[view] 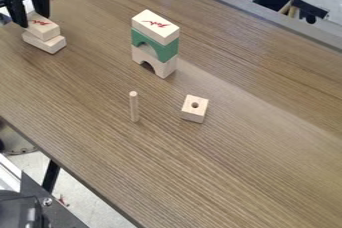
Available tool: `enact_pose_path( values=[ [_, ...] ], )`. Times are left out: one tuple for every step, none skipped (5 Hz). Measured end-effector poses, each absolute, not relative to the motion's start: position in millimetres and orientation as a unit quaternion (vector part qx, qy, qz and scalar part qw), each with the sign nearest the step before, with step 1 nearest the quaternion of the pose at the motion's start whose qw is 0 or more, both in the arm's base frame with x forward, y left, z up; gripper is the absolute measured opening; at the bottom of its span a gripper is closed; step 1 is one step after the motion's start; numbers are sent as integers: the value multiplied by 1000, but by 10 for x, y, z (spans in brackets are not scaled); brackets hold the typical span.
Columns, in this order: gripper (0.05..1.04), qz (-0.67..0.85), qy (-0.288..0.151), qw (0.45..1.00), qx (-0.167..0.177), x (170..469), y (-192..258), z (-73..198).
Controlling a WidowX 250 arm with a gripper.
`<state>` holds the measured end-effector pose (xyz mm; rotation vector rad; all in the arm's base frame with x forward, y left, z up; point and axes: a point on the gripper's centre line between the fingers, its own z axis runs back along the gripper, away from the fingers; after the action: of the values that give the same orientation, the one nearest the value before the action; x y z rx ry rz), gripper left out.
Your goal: Takes the white block and places it on another white block on the table
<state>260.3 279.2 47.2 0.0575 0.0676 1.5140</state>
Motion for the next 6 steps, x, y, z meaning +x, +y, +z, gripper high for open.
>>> enact_pose_path(
  values=[
    [539,690,27,722,27,2563,2753,473],
    [539,691,20,722,28,2557,2735,478],
    [539,693,13,720,28,2565,2726,496],
    [539,696,-6,717,27,2586,2721,595],
    [540,701,-23,712,24,2577,2684,667],
    [539,705,-23,709,24,2546,2637,645]
  ],
)
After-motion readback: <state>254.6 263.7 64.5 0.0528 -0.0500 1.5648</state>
